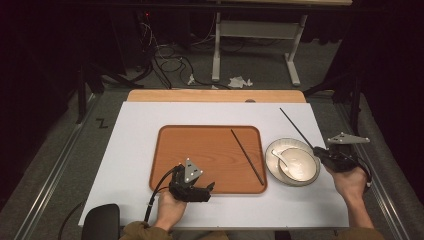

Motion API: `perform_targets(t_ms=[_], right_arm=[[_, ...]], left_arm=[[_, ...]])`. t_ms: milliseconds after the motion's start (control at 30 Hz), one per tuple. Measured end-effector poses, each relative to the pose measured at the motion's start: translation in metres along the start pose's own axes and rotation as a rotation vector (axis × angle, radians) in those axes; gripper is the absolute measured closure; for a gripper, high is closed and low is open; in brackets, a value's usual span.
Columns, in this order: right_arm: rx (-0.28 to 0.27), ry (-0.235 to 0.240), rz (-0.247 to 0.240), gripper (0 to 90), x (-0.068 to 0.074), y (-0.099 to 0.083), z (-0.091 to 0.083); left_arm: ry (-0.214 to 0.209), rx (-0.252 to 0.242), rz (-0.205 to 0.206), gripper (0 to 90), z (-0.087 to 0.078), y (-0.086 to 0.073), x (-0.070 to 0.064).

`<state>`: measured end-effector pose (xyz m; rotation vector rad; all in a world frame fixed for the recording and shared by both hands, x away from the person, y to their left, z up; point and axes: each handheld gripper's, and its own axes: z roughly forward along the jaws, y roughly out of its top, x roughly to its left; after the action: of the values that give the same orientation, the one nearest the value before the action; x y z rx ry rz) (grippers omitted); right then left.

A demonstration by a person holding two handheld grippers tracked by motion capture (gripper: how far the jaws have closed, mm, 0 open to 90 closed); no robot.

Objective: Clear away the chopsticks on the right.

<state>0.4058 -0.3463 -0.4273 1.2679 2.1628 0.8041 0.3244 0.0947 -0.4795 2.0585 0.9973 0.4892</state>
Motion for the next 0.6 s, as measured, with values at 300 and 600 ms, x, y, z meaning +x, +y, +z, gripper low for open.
perform_targets(t_ms=[300, 600], right_arm=[[-0.042, 0.039, -0.063, 86.2, 0.033, 0.019, -0.023], [-0.049, 0.111, -0.156, 86.1, 0.072, 0.03, -0.027]], left_arm=[[-0.002, -0.001, 0.003, 16.4, -0.001, 0.001, 0.0], [-0.001, -0.005, 0.002, 16.4, -0.001, 0.001, 0.001]])
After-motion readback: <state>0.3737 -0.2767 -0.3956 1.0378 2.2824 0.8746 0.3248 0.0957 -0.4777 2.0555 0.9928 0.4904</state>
